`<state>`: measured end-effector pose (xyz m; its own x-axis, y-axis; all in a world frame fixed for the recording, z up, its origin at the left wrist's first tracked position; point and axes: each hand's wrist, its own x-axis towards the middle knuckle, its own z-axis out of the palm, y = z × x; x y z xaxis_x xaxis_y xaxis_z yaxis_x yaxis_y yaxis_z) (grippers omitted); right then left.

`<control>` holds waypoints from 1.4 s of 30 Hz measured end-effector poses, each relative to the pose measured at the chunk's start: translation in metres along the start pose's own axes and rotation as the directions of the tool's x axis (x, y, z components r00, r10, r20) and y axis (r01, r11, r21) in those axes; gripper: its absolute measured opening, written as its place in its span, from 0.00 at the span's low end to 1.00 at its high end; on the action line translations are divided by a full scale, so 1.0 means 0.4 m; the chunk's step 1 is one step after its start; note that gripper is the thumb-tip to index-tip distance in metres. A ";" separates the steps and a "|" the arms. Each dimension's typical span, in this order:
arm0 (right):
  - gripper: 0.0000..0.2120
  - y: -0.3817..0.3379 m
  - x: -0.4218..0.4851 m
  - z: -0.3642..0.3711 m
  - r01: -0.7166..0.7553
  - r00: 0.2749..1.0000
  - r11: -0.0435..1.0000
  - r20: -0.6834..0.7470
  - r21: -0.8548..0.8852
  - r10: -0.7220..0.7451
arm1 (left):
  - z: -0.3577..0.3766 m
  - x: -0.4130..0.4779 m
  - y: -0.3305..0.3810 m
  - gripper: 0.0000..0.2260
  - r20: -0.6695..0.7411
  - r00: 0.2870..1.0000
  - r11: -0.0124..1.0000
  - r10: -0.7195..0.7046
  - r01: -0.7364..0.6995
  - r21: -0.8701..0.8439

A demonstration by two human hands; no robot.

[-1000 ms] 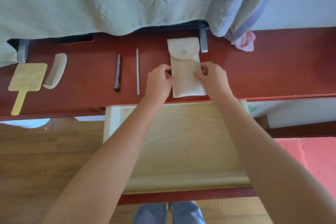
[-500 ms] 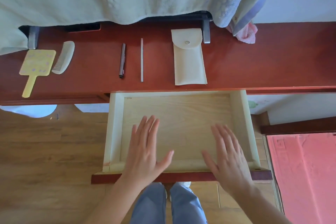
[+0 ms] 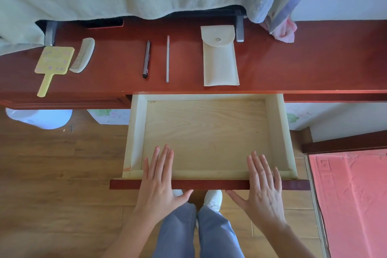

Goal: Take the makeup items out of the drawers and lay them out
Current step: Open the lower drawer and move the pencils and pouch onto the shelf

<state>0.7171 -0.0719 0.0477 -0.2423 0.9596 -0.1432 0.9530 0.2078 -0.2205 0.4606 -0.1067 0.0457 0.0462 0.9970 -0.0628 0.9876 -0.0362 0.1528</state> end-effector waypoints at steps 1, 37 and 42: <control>0.43 0.000 0.006 0.001 0.001 1.000 1.000 -0.008 -0.008 -0.001 | -0.002 0.006 -0.001 0.48 -0.008 1.000 1.000 -0.008 0.008 -0.007; 0.35 0.013 0.485 -0.045 0.111 0.855 0.970 -0.476 -0.218 -0.205 | -0.036 0.458 -0.099 0.33 -0.367 0.919 0.988 0.145 -0.154 0.006; 0.29 0.009 0.512 -0.029 0.059 0.817 0.985 -0.559 -0.161 -0.140 | -0.015 0.488 -0.091 0.28 -0.445 0.887 0.992 0.125 -0.116 0.047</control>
<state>0.6730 0.1277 0.0287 -0.2299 0.8614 0.4529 0.9539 0.2916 -0.0704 0.4329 0.0898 0.0340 0.0979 0.9104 0.4020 0.9814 -0.1552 0.1125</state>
